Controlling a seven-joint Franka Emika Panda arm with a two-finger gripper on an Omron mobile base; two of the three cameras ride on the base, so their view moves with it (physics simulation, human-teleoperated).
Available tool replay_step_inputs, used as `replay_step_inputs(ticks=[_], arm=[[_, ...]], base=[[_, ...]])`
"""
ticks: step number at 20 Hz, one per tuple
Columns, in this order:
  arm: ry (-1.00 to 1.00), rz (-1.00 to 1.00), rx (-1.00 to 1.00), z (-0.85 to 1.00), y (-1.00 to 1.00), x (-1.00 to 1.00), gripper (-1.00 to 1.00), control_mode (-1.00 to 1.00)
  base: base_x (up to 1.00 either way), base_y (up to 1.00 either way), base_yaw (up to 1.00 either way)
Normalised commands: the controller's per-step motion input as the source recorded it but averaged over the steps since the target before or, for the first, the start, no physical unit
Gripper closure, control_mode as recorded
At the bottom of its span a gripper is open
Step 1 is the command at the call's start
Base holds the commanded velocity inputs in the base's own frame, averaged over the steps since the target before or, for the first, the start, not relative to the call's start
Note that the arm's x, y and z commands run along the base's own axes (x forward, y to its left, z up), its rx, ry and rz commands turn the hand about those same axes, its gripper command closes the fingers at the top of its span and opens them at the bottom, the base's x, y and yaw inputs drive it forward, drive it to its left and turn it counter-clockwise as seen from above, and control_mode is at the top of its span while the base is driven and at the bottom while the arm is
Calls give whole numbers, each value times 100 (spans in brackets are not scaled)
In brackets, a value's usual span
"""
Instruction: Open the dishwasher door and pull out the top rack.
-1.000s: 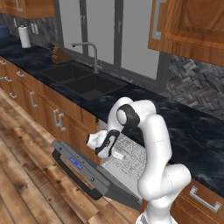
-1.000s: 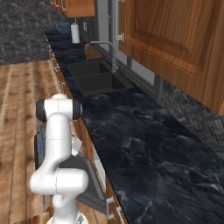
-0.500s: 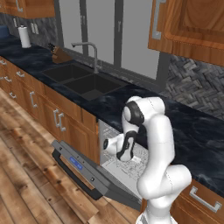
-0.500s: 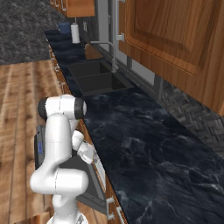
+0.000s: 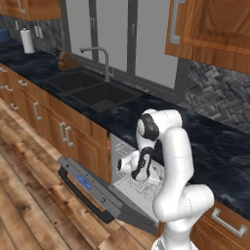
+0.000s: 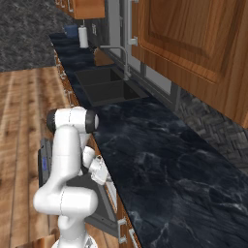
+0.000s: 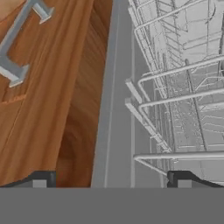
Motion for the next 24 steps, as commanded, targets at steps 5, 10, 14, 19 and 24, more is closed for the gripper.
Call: replay_step_inputs(ticks=[5, 10, 14, 19, 24], arm=[[-21, -24, -27, -10, 5, 80, -100, -100], [-24, -18, -21, -42, 0, 70, -100, -100], [-26, -13, -8, -46, -31, 49, -100, -100], [-22, -4, 0, -48, -78, 61, -100, -100], [7, 3, 29, -97, -91, -6, -100, -100]], base=[[0, 0, 0], [0, 0, 0], [0, 0, 0], [0, 0, 0], [0, 0, 0]])
